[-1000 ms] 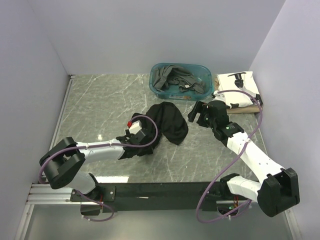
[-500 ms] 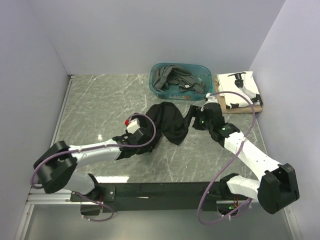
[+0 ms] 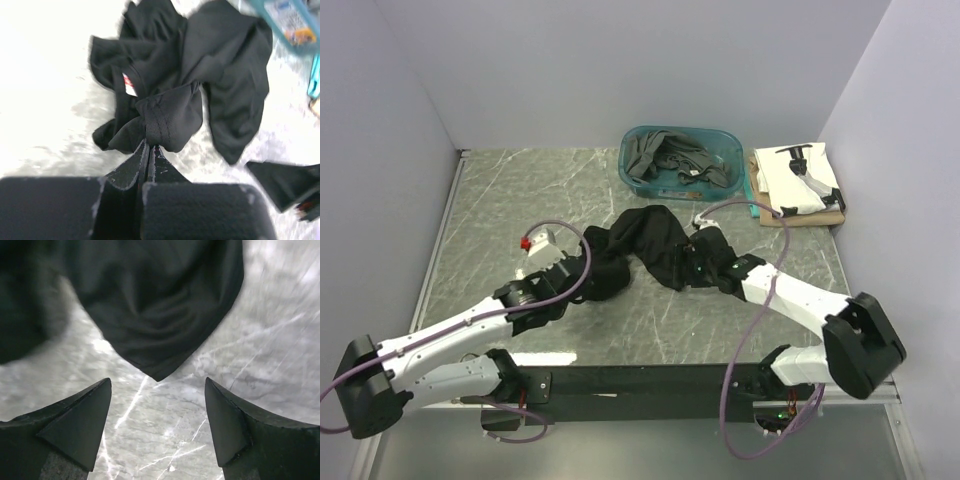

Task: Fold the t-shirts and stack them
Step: Flatten the tshirt out

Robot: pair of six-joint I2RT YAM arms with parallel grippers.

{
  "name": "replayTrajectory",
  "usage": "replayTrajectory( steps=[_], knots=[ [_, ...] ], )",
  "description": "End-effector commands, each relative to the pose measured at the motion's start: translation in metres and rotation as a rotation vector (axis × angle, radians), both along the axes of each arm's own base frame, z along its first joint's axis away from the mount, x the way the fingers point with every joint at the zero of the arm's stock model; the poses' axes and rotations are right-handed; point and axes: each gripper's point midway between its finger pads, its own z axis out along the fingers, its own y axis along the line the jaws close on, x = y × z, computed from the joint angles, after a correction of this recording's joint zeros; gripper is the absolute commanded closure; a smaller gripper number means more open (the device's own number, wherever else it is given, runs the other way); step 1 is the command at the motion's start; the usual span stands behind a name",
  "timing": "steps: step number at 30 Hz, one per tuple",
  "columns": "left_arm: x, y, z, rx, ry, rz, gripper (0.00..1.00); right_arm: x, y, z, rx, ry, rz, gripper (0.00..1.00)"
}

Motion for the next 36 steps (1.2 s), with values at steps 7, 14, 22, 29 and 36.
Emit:
replayTrajectory(
  steps=[7,14,22,29,36],
  knots=[
    [0.003,0.051,0.033,0.059,-0.113,0.186,0.99,0.011,0.021,-0.03,-0.056,0.071,-0.015,0.28],
    [0.005,0.066,0.043,0.081,-0.142,0.252,0.99,0.018,0.022,-0.042,-0.136,0.083,-0.046,0.49],
    [0.016,0.072,0.066,0.087,-0.2,0.317,0.99,0.029,0.01,-0.027,-0.212,0.025,-0.102,1.0],
    [0.029,0.079,0.115,0.15,-0.327,0.325,0.99,0.056,-0.01,0.06,-0.216,-0.197,-0.203,1.0],
    [0.03,0.092,0.17,0.195,-0.424,0.326,0.99,0.06,-0.05,0.173,-0.106,-0.445,-0.326,1.0]
  ],
)
